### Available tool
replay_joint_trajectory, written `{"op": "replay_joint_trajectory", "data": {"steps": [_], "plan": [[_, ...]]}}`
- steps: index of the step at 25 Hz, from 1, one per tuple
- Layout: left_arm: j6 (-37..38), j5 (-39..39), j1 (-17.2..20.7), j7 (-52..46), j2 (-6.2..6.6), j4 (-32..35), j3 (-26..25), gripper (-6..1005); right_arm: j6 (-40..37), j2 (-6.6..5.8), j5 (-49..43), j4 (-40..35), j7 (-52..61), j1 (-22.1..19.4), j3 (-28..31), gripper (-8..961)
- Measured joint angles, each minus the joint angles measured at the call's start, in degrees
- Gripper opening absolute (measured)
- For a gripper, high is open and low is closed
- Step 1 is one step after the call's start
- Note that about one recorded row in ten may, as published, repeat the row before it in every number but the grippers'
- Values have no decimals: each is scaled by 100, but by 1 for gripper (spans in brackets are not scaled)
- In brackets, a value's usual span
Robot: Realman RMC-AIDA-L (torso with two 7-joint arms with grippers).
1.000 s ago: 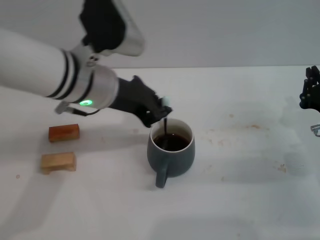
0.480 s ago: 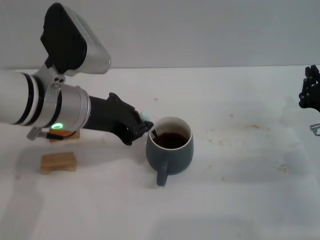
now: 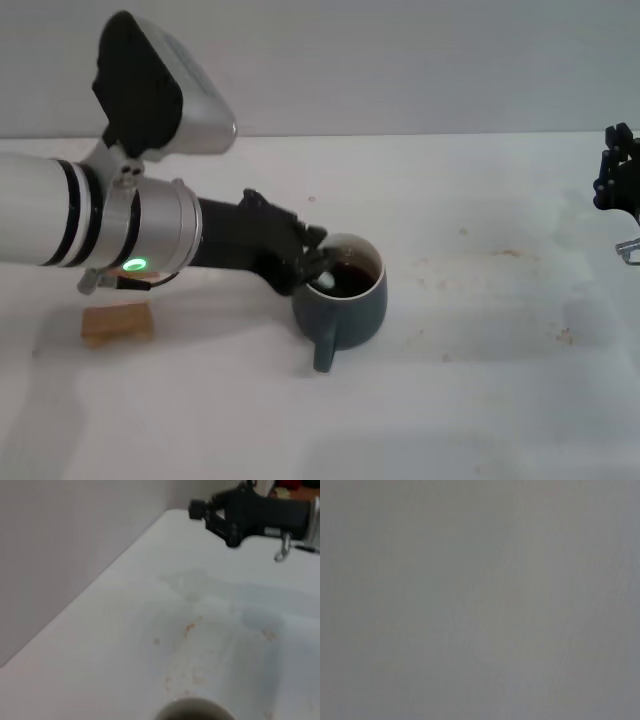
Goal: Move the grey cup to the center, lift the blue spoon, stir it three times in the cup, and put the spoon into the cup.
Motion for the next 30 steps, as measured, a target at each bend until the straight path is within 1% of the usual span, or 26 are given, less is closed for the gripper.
{"op": "replay_joint_trajectory", "data": {"steps": [3,6,10,12,15,16,17,18,20,21,22,23,24,25,26,27,28,29,30], "plan": [[228,-156,93,0,19,-11,-9,300,-6,0,0,0,0,2,0,49],[246,-160,103,3,23,-11,-41,310,-7,0,0,0,0,2,0,49],[465,-157,191,50,28,-80,-124,474,-5,0,7,6,0,-11,0,49],[713,-185,359,166,23,-201,-306,557,-3,0,9,12,0,-23,0,49],[1243,-470,672,409,19,-313,-579,680,-1,0,17,11,0,-28,0,50],[1728,-954,960,752,23,-322,-753,721,-2,0,28,2,0,-34,0,50],[1728,-954,960,752,23,-322,-753,728,-2,0,28,2,0,-34,0,50],[1988,-1296,1122,1018,23,-290,-822,735,-2,0,29,-1,0,-39,0,50],[2471,-2077,1400,1617,21,-203,-888,750,-7,2,31,-5,0,-46,0,50],[2867,-2805,1636,2266,10,-83,-898,757,-18,9,32,-9,0,-64,9,50],[2867,-2805,1636,2266,10,-83,-898,764,-18,9,32,-9,0,-64,9,50],[3253,-3653,1814,2988,-5,129,-898,772,-65,20,78,-40,0,-95,50,50],[3253,-3653,1814,2988,-5,129,-898,779,-65,20,78,-40,0,-95,50,50],[3402,-4095,1865,3342,-9,281,-909,786,-127,23,169,-73,0,-109,72,49],[3571,-5026,1892,4116,-15,670,-1010,786,-322,23,451,-184,0,-130,90,49],[3571,-5026,1892,4116,-15,670,-1010,786,-322,23,451,-184,0,-130,90,49],[3560,-5751,1860,4711,-18,1053,-1174,786,-618,9,827,-285,0,-214,115,49],[3560,-5751,1860,4711,-18,1053,-1174,786,-618,9,827,-285,0,-214,115,49],[3435,-6307,1808,5118,-18,1387,-1331,786,-744,0,966,-309,-1,-275,152,49]]}}
